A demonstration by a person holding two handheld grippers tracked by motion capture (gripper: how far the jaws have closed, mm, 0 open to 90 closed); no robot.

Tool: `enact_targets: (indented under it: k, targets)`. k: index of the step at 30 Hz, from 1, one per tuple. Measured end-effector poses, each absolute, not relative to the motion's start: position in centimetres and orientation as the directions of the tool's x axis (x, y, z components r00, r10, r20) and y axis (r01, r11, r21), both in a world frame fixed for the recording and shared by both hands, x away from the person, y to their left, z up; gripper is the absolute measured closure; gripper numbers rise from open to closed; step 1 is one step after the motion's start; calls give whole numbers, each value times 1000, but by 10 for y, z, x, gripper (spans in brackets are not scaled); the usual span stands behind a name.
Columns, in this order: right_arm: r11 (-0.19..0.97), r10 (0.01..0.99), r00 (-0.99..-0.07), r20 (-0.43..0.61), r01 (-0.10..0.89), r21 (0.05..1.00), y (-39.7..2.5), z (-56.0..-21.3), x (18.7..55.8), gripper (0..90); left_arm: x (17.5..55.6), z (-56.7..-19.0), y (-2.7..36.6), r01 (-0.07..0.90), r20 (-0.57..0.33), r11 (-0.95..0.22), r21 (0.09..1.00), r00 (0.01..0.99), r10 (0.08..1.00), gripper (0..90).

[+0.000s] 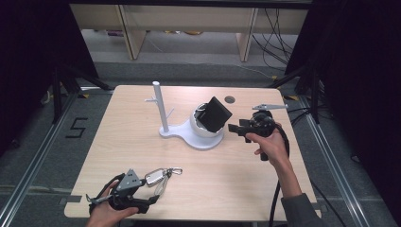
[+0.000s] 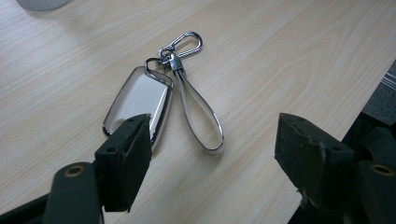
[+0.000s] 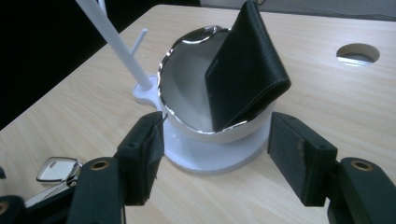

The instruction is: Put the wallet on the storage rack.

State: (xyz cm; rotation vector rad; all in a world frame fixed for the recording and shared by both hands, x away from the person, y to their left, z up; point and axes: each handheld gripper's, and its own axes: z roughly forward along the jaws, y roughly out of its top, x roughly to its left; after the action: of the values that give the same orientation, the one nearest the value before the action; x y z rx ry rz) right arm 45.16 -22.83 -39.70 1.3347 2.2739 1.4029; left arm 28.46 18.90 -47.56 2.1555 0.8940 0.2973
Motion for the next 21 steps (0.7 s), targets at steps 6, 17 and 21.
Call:
enact_targets:
  k: [6, 17, 21]
  targets:
    - [178, 750, -592, 297, 612, 770, -228, -408, 440, 356, 285, -475, 192, 504, -70, -455, 734, 724, 687, 269]
    - [215, 742, -603, 293, 629, 747, -224, -434, 418, 314, 289, -478, 197, 516, -64, -453, 728, 708, 704, 267]
    - [225, 741, -605, 292, 633, 741, -221, -442, 411, 306, 289, -478, 197, 517, -68, -445, 731, 704, 707, 263]
